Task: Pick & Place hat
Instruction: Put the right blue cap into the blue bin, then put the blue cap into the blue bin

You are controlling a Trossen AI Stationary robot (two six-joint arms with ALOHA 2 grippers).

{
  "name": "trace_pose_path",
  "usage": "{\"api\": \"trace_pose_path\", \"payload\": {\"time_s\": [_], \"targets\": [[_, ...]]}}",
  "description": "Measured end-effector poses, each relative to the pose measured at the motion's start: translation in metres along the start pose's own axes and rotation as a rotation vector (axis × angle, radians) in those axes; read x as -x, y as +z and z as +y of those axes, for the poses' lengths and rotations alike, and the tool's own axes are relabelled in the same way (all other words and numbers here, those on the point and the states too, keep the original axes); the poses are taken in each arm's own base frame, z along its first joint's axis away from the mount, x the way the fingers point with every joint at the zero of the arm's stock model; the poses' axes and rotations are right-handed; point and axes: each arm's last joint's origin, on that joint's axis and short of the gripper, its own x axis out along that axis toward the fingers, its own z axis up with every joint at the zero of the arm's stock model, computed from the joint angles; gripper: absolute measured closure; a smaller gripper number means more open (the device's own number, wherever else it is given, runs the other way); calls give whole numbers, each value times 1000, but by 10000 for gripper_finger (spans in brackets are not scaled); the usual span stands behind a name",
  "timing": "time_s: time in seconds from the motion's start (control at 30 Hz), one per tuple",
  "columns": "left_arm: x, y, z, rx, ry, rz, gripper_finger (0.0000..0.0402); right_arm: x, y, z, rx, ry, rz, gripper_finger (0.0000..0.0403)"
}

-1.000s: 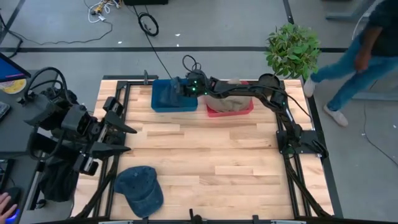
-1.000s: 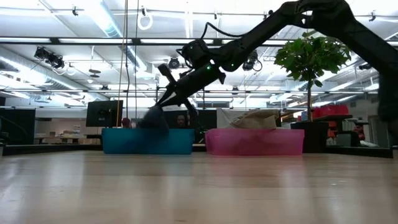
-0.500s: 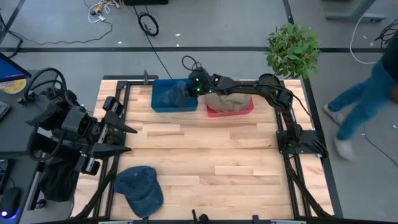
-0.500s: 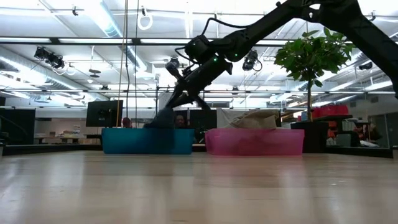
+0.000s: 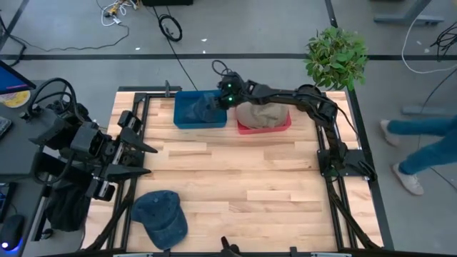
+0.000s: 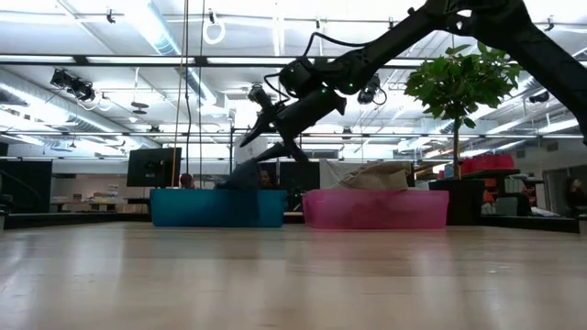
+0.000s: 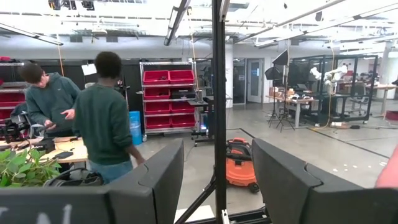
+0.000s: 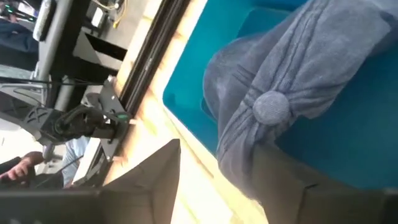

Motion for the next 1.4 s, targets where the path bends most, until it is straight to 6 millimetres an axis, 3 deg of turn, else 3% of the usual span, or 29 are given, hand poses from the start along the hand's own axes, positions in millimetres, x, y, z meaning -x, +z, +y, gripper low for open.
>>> {"api": "trace_pose_path", "payload": {"time_s": [0.3, 0.5, 0.6, 0.77, 0.93, 1.17, 1.3, 1.4], "targets": [[0, 0, 0, -2, 0, 4, 209, 24, 4, 6, 68, -168, -85, 215], [0, -2, 0, -10, -2, 16, 209, 36, 7, 15, 241, -225, -137, 245], [0, -2, 0, -13, -2, 20, 209, 34, 3, 15, 272, -224, -99, 286], [0, -2, 1, -15, 1, 22, 209, 32, -1, 17, 294, -236, -85, 390], [3, -2, 2, -21, 3, 33, 209, 32, -1, 18, 283, -202, -73, 396], [6, -4, 5, -20, 11, 66, 209, 32, 9, 36, 363, 53, -126, 389], [7, -8, 5, -34, 8, 100, 209, 43, 9, 46, 316, 93, -119, 387], [8, -15, 5, -3, 10, 167, 209, 59, 8, 60, 374, 110, -142, 393]]}}
